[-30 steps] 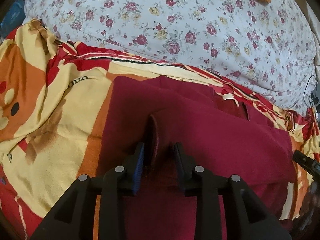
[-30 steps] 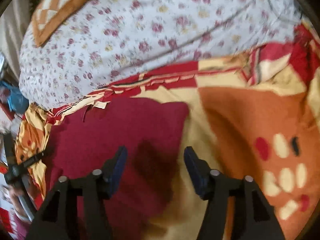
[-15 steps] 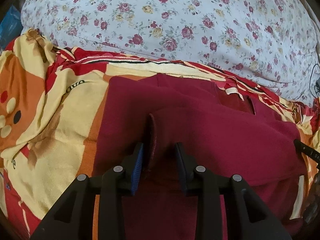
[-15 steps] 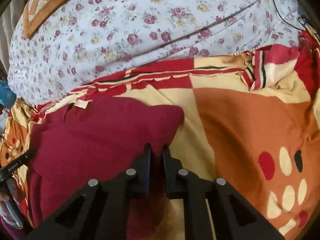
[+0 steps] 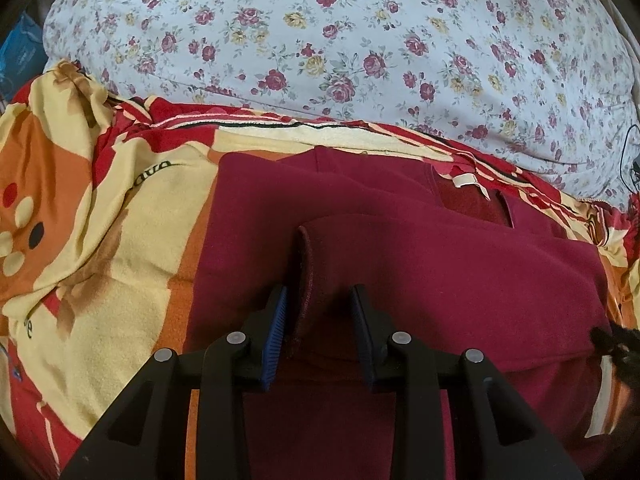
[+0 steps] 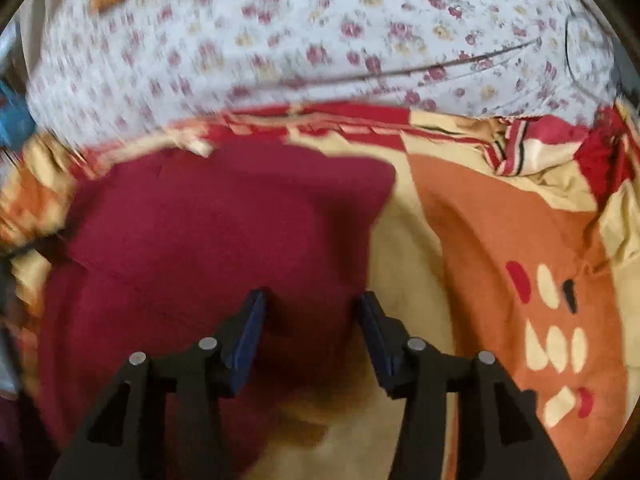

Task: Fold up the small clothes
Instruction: 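Grasp the sweater hem with the right gripper and fold it toward the collar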

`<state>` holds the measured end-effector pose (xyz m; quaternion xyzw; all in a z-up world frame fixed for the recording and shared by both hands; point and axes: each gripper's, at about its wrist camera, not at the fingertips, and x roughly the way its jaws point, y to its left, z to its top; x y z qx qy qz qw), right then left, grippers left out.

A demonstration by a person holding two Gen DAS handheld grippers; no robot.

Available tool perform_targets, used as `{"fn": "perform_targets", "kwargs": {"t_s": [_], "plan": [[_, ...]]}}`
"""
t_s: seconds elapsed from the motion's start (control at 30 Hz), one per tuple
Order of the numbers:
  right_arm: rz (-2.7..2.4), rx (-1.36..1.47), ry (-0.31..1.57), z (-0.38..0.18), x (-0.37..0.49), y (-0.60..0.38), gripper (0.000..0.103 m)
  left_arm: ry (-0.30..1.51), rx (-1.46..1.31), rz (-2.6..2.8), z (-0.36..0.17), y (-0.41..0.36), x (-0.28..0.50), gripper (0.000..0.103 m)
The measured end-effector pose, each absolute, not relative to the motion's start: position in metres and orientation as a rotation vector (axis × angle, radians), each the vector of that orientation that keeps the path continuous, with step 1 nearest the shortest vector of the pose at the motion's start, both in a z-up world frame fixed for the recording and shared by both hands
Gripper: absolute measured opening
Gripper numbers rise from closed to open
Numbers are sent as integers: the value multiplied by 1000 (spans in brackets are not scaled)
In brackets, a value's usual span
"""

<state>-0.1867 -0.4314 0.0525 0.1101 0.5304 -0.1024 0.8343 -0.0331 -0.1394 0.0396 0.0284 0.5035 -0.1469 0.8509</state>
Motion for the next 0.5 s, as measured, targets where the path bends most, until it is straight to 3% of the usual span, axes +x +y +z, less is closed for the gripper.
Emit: {"fn": "perform_targets", "kwargs": {"t_s": [0.5], "plan": [[-186,472,1040,74,-226,-452,51,1052,42,-300,43,-137,-41,22]]}}
